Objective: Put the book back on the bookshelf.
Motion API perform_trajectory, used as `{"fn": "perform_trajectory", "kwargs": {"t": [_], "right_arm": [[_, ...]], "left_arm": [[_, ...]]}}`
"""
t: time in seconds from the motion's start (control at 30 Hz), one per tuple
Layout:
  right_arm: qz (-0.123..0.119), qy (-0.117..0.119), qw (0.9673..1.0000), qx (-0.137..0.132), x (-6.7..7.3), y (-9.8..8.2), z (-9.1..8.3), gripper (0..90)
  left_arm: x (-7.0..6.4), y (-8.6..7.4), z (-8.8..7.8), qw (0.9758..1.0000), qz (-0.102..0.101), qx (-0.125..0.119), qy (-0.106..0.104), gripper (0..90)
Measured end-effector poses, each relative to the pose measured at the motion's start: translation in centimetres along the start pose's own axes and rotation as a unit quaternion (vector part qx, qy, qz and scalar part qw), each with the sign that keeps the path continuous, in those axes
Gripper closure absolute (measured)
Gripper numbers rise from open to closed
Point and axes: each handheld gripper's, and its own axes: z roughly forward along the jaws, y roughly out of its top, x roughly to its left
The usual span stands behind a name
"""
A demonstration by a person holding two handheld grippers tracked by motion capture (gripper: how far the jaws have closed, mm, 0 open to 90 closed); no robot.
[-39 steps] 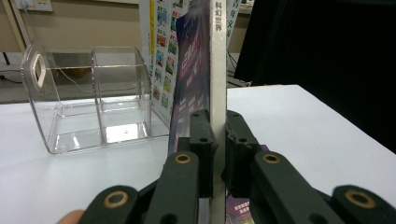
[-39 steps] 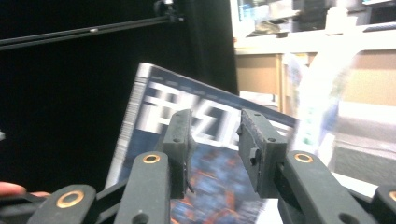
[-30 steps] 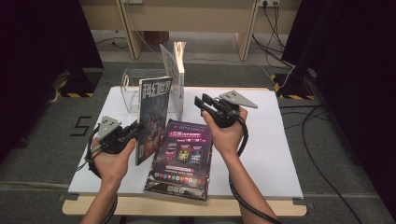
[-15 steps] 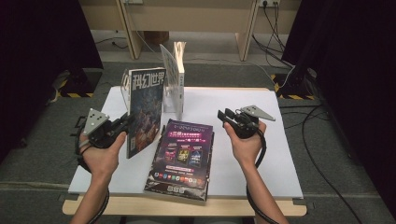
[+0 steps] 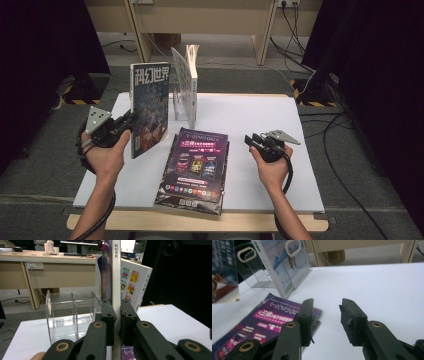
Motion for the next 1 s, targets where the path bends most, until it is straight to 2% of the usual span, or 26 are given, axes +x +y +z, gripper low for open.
{"fn": "perform_trajectory", "kwargs": {"t": [0.27, 0.47, 0.6, 0.77, 0.8, 1.0], "right_arm": [[0.004, -0.008, 1.0, 0.003, -0.8, -0.8, -0.3, 62.8], [0.009, -0.01, 0.9999, 0.004, -1.3, -1.0, -0.4, 62.3], [0.013, -0.01, 0.9999, 0.004, -1.3, -1.0, -0.5, 62.0], [0.019, -0.01, 0.9998, 0.004, -1.5, -1.0, -0.5, 61.9], [0.012, -0.01, 0.9999, 0.002, -1.6, -0.9, -0.5, 61.9], [0.015, -0.011, 0.9998, 0.002, -1.8, -0.9, -0.7, 61.8]], "left_arm": [[0.6, 0.5, 1.9, 0.9997, 0.005, -0.01, 0.02, 83.4], [0.6, 0.8, 3.8, 0.9994, 0.007, -0.018, 0.029, 83.4], [0.3, 1.0, 5.0, 0.9989, 0.016, -0.022, 0.037, 83.4], [0.2, 0.9, 6.8, 0.9986, 0.015, -0.028, 0.043, 83.3], [0.1, 0.8, 7.2, 0.9985, 0.016, -0.028, 0.045, 83.3], [0.3, 0.9, 8.9, 0.9975, 0.021, -0.027, 0.062, 83.3]]}}
